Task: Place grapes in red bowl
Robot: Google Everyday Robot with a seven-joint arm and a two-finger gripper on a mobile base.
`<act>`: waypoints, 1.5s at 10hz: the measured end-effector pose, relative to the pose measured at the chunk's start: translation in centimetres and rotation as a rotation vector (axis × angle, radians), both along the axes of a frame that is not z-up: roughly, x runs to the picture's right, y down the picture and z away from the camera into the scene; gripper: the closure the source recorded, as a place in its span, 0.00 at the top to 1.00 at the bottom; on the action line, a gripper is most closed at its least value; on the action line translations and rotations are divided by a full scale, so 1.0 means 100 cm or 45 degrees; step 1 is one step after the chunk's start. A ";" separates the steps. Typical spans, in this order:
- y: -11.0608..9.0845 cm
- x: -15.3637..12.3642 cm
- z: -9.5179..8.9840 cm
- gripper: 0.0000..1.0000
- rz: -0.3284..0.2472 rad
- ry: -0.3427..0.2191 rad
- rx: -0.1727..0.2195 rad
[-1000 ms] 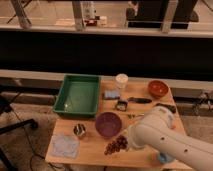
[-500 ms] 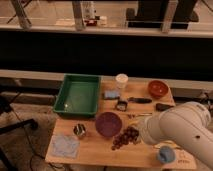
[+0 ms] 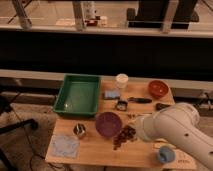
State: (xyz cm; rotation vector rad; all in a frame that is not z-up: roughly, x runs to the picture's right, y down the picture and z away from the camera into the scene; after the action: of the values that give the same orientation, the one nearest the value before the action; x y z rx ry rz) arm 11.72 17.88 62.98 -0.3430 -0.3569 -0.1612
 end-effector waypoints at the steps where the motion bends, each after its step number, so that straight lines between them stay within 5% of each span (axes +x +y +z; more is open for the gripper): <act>1: -0.006 0.001 0.009 0.02 -0.010 0.009 0.009; 5: -0.025 0.003 0.029 0.02 -0.043 0.043 0.028; 10: -0.040 0.010 0.084 0.02 -0.076 0.107 -0.014; 15: -0.069 0.029 0.118 0.02 -0.077 0.184 -0.033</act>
State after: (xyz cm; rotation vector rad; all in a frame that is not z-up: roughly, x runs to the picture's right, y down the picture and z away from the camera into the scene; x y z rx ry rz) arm 14.62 11.00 74.79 -0.3886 -0.2061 -0.1897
